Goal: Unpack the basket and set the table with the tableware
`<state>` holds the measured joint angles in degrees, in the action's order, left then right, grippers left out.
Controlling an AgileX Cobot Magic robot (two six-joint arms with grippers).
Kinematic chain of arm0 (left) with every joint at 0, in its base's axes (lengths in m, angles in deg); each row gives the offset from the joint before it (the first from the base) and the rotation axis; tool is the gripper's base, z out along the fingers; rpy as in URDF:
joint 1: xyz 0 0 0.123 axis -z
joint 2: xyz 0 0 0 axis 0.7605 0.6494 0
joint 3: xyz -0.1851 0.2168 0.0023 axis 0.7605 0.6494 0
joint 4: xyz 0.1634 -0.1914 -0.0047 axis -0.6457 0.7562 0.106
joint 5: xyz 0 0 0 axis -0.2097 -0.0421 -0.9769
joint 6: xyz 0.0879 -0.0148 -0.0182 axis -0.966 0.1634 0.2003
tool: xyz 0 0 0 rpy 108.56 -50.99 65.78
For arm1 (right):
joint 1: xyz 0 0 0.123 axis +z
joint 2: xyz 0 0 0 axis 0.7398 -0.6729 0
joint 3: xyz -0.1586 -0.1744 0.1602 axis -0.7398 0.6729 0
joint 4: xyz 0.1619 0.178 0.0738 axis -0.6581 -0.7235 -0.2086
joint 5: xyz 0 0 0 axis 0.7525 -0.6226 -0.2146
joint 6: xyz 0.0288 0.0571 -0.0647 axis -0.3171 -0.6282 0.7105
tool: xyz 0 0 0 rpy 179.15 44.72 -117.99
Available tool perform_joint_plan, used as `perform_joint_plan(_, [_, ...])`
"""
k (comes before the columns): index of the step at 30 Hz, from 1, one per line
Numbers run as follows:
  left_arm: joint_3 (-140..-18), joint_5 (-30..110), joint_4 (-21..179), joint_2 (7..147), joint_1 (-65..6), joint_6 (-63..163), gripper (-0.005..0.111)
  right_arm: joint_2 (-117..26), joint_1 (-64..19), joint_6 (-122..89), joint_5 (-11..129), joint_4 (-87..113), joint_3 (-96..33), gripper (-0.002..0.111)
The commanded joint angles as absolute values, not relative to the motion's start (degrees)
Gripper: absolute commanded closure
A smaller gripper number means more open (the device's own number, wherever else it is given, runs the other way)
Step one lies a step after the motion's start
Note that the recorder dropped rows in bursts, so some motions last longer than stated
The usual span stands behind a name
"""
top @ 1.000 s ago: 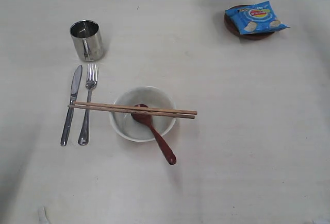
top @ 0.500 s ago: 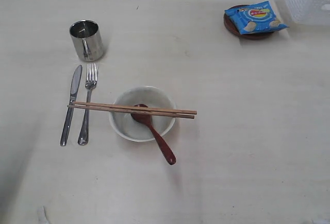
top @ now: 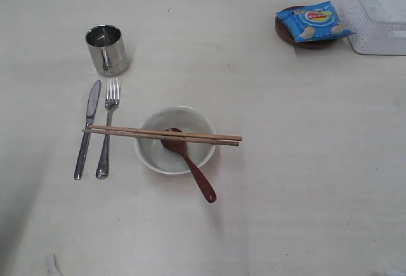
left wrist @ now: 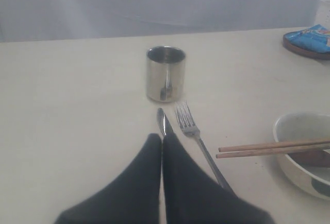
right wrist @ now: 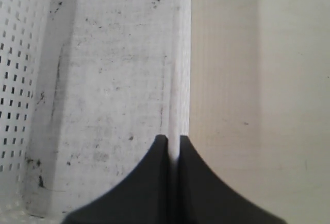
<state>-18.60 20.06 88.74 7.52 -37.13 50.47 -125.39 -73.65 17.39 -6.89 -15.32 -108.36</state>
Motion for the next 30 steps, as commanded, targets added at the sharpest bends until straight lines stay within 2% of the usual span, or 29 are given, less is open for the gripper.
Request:
perform_joint_plan(1, [-18.4,20.2,88.7,7.3,-36.8,50.4,0.107,-125.9,-71.3,17.5,-8.6,-15.1,-108.4,0.109])
perform_joint_plan(18, [-18.4,20.2,88.7,7.3,-36.8,50.4,0.107,-125.6,-53.3,25.3,-11.0,-8.2,-108.4,0.109])
perform_joint_plan(30, [-18.4,20.2,88.7,7.3,-36.8,50.4,0.107,-121.6,-45.1,24.2,-11.0,-3.9,-108.4,0.109])
